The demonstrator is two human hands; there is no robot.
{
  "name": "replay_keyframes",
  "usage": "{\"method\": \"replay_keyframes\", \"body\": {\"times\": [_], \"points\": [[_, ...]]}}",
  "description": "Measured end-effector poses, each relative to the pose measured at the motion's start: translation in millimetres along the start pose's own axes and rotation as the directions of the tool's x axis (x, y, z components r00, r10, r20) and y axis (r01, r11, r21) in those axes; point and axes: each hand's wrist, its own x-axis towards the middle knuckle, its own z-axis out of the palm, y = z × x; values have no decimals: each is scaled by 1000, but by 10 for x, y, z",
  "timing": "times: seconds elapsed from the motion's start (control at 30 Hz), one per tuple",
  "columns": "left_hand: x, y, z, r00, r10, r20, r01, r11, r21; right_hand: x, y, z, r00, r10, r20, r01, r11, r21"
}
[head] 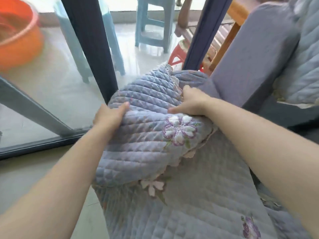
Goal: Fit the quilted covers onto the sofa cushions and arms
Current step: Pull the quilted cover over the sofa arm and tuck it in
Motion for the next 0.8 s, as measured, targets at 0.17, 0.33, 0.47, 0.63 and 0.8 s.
{"method": "replay_keyframes", "body": {"times": [0.17, 0.33, 0.47, 0.63, 0.8], "points": [[188, -137, 166, 962, 272, -30, -256, 933, 252, 149, -75, -66, 988, -146, 56, 150, 985, -82], [669, 416, -109, 819, 350, -455, -384, 923, 20, 705, -246, -648, 899, -181, -398, 131, 980, -148], [980, 882, 149, 829, 400, -390, -397, 913, 93, 1090, -25, -718, 877, -5, -480, -27, 998, -61], [1506, 836, 516, 949, 255, -187, -217, 955, 201, 1730, 206, -542, 986, -1, -166, -20, 992, -128], [1824, 854, 630, 982, 187, 22, -180, 898, 401, 2119, 417, -435, 995, -32, 89, 44, 990, -137]]}}
